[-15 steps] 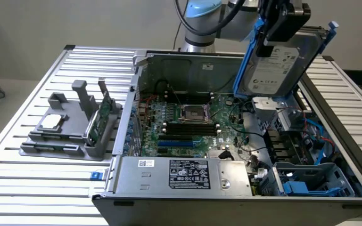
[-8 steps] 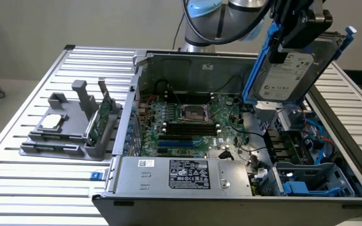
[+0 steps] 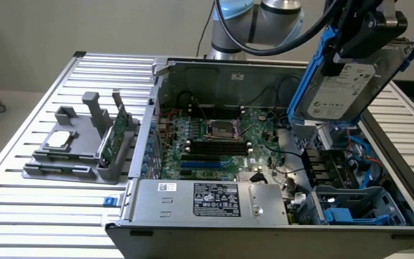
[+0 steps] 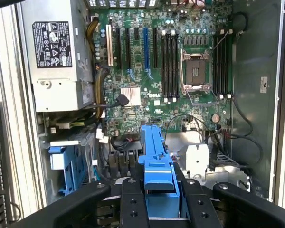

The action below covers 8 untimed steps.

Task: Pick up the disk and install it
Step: 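Pick up the disk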

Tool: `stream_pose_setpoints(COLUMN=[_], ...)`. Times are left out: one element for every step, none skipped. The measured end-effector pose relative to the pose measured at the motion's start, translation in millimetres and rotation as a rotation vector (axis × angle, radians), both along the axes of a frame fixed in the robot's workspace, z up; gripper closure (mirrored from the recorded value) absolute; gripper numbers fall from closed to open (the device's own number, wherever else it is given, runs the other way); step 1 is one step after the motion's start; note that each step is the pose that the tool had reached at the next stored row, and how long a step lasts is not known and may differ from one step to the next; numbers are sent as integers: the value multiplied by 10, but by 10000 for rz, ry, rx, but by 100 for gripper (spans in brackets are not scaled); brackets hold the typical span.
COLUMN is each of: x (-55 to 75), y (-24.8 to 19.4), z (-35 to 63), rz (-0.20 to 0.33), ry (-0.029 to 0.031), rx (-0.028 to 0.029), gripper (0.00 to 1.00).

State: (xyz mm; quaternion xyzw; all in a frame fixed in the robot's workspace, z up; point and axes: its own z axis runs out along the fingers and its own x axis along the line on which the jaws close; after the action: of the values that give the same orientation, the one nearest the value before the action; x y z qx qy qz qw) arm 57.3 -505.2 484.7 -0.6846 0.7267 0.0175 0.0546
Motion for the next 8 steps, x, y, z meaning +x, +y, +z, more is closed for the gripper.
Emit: stream_pose_setpoints(x=[9,17,26,35,43,50,57,64], y=[-20,-40,-63,-91,-119,-149,-180,-211], z=[24,47,68,85,96,106,112,115], rz=[5,8,10,10,11,11,10,11], ry=[-3,-5,-6,-6,-7,-6,-6,-6], rx=[0,-1,0,1,1,0,0,1], gripper=[67,67,67,67,67,67,67,67])
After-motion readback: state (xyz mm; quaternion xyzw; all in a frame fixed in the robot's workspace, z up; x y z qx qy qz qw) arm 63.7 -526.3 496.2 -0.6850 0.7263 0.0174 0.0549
